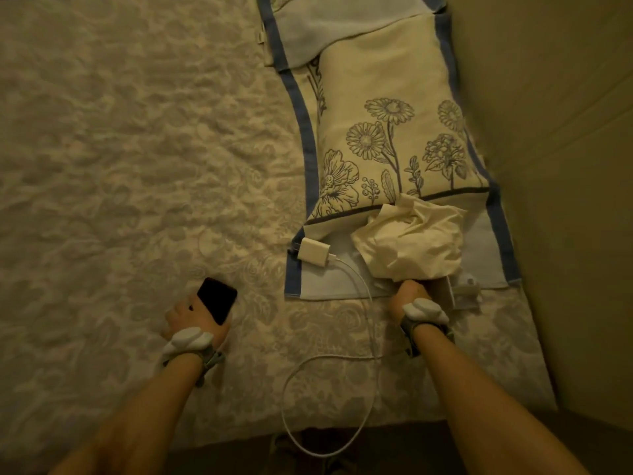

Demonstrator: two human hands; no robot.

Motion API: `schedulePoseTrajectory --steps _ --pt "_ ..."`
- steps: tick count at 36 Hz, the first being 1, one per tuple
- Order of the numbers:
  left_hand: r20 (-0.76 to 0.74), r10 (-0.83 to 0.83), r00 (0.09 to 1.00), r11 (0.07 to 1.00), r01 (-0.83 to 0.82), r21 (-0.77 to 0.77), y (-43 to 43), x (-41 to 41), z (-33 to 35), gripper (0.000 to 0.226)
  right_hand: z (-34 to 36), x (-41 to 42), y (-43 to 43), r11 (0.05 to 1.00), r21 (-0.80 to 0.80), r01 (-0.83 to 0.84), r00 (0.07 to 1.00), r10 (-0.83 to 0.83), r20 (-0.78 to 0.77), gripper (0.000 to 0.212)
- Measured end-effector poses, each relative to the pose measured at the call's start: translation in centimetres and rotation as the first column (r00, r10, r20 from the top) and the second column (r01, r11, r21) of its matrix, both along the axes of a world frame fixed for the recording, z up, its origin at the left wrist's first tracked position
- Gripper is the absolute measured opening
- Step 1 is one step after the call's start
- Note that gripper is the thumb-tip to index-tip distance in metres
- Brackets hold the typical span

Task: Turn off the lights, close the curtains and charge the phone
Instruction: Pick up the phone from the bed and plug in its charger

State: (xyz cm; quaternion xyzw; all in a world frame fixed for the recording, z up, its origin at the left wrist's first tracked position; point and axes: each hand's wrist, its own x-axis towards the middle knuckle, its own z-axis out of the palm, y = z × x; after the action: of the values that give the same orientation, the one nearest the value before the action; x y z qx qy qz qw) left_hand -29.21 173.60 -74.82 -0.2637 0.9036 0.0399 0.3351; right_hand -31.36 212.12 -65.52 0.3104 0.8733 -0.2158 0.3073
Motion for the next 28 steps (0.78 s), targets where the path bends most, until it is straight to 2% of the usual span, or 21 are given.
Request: schedulePoseTrajectory --steps 3,6,8,13,21,23,24,26,27,28 --pt "0.041 -0.028 0.999 1.000 0.027 0.007 -0.3 -0.7 -0.4 0.097 -0.5 -0.1 -0.1 1.000 0.012 -0.014 0.999 0.014 0.040 0.039" --pt "0.055 -0.060 0.997 0.998 0.060 0.009 0.1 -0.4 2.4 0.095 -0.2 -0.2 -0.8 0.997 -0.048 -0.061 0.989 0.067 0.135 0.023" --pt "0.074 -0.069 0.995 0.998 0.068 0.014 0.6 -0.2 4.3 0.089 0.0 -0.1 -1.1 0.995 -0.067 -0.077 0.981 0.087 0.172 0.032" --pt "0.076 -0.105 0.992 0.994 0.103 0.025 1.9 0.4 5.8 0.095 0.2 0.1 -1.3 0.991 -0.124 -0.050 0.998 0.052 0.018 0.043" --pt "0.108 0.021 0.994 0.998 -0.027 0.059 2.9 0.9 6.0 0.113 2.9 -0.5 -1.1 0.960 -0.269 0.082 0.986 -0.117 -0.116 0.023" --pt "0.136 0.093 0.986 0.988 -0.108 0.108 2.9 1.2 5.7 0.106 3.8 -0.6 -1.5 0.929 -0.355 0.103 0.974 -0.166 -0.152 0.019" --pt "0.149 0.108 0.983 0.984 -0.128 0.126 2.7 1.3 5.7 0.093 4.3 -0.6 -1.8 0.916 -0.384 0.114 0.968 -0.190 -0.165 0.020" --pt "0.157 0.147 0.977 0.971 -0.173 0.166 1.8 1.8 4.1 0.069 5.1 -0.4 -2.2 0.886 -0.452 0.107 0.958 -0.213 -0.190 0.041" --pt "0.178 0.175 0.968 0.959 -0.209 0.191 1.8 2.0 3.9 0.069 5.7 -0.4 -2.3 0.869 -0.485 0.102 0.954 -0.223 -0.200 0.049" --pt "0.199 0.199 0.960 0.951 -0.238 0.199 2.2 2.1 4.6 0.071 6.3 -0.2 -2.5 0.844 -0.528 0.095 0.952 -0.233 -0.200 0.046"
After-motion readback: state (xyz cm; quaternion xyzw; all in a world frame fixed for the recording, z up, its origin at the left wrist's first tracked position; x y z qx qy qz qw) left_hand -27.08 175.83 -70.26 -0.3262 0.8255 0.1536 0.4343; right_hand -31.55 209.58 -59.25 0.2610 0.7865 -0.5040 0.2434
